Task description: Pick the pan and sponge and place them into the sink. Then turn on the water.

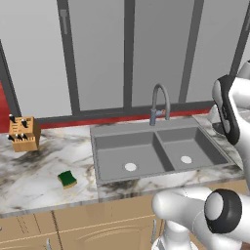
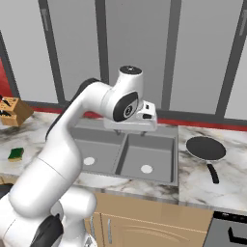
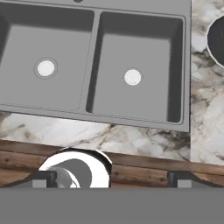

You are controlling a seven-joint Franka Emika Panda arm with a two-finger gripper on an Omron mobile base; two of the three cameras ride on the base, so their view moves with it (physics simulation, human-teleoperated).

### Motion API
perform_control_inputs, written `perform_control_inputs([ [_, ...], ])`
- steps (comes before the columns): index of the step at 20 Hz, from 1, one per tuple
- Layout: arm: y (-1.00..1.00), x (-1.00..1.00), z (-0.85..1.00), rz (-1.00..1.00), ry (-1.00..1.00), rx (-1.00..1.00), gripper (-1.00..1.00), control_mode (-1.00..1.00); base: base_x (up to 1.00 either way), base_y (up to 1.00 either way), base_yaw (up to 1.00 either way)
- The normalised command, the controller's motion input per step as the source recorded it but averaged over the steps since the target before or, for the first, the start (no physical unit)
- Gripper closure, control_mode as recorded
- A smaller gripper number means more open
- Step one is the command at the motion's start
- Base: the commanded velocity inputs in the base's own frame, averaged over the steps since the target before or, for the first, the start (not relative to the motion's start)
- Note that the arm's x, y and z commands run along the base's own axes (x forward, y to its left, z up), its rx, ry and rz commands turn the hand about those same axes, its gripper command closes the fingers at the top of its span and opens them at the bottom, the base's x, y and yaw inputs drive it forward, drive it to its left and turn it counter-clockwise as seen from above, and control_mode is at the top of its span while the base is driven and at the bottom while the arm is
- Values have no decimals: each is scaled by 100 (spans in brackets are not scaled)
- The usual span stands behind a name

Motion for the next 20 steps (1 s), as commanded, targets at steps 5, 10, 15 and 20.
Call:
perform_control_inputs([
  [5, -41, 17, -13, -4, 2, -2, -100, -100, 0, 0, 0],
  [10, -43, 20, -4, -3, 7, 0, -100, -100, 0, 0, 0],
  [15, -42, 16, -1, -2, 6, 0, -100, -100, 0, 0, 0],
  [20, -37, 14, -8, -2, 6, 0, -100, -100, 0, 0, 0],
])
